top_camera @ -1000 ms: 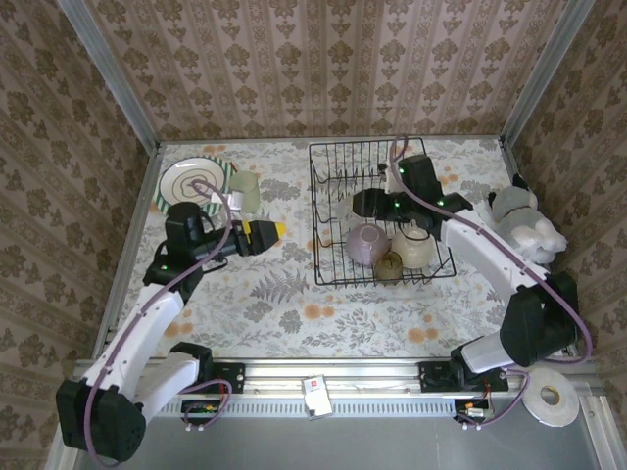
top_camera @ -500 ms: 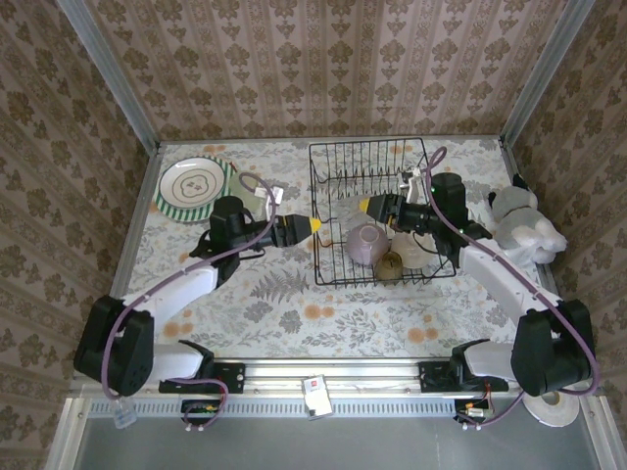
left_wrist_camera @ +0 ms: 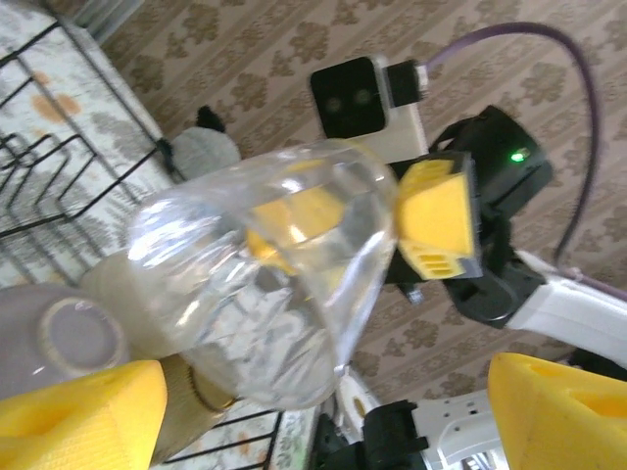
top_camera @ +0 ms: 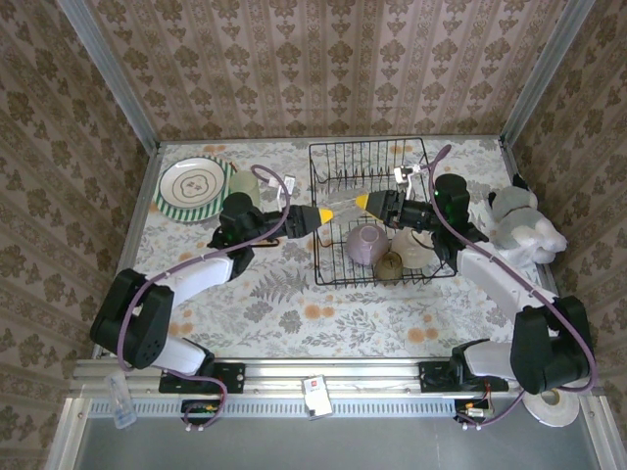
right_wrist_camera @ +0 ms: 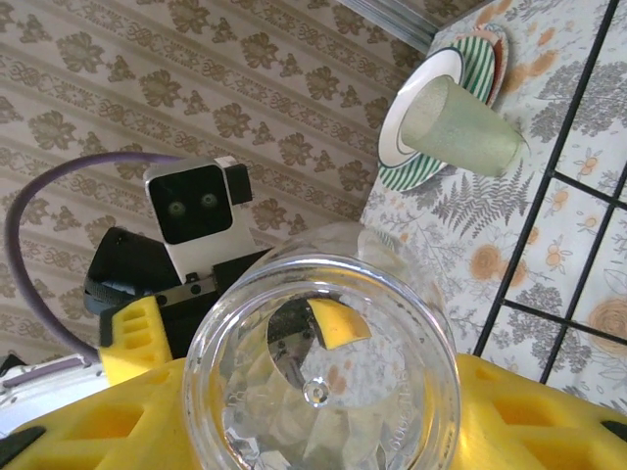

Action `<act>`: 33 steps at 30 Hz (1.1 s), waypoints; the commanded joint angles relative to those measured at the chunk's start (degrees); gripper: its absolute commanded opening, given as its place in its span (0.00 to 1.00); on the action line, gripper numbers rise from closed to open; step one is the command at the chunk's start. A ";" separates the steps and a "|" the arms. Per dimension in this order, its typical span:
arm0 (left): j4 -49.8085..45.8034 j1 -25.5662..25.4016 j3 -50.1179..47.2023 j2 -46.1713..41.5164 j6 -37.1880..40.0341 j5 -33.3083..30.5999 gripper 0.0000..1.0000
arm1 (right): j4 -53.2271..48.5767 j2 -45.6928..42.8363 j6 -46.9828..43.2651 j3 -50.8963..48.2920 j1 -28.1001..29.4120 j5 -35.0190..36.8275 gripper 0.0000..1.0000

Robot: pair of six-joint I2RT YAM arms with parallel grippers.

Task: Unload the mixed dishes from the dish rack

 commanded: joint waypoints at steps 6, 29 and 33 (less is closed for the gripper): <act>17.42 -1.00 1.72 2.17 -9.63 2.19 0.82 | 7.29 1.47 3.33 -1.12 -0.19 -3.37 0.26; 21.85 -3.94 3.83 2.79 -16.10 0.35 0.26 | 12.10 1.49 5.37 -1.95 -0.02 -4.87 0.26; 21.85 -4.16 4.09 3.33 -16.33 -0.08 0.09 | 12.28 1.49 5.43 -1.99 0.08 -5.01 0.26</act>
